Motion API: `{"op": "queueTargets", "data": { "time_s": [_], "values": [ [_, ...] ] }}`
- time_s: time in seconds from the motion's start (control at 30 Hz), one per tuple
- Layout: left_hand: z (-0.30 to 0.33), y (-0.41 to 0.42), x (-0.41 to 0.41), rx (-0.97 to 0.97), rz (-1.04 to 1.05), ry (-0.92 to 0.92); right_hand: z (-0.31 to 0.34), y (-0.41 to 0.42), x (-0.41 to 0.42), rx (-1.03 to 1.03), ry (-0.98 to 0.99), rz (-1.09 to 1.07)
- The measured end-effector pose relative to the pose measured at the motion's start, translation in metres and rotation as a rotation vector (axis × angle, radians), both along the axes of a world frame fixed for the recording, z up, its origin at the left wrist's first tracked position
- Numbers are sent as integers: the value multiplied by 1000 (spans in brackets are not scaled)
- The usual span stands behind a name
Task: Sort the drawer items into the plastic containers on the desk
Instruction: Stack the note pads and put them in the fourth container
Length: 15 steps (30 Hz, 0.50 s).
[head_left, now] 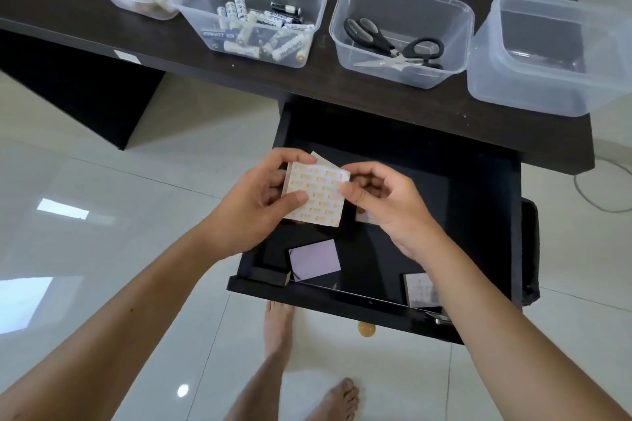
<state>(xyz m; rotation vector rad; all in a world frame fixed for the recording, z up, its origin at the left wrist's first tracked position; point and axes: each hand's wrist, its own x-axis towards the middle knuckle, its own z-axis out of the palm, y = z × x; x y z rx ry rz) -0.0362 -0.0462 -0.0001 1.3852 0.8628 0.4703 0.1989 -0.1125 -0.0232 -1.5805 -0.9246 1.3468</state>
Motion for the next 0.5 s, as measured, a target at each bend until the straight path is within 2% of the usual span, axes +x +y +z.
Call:
{"op": "queueTargets", "data": {
  "time_s": [0.13, 0.3, 0.4, 0.5],
  "values": [
    [4, 23, -30, 63, 129, -26, -17, 17, -3, 7, -247, -24],
    [-6, 31, -43, 28, 239, -83, -41, 30, -17, -25, -612, 64],
    [-9, 29, -44, 34, 229, -88, -52, 32, -23, -28, -713, 98],
    [-10, 29, -43, 44, 214, -73, -53, 31, -25, -1, -685, 78]
  ]
}}
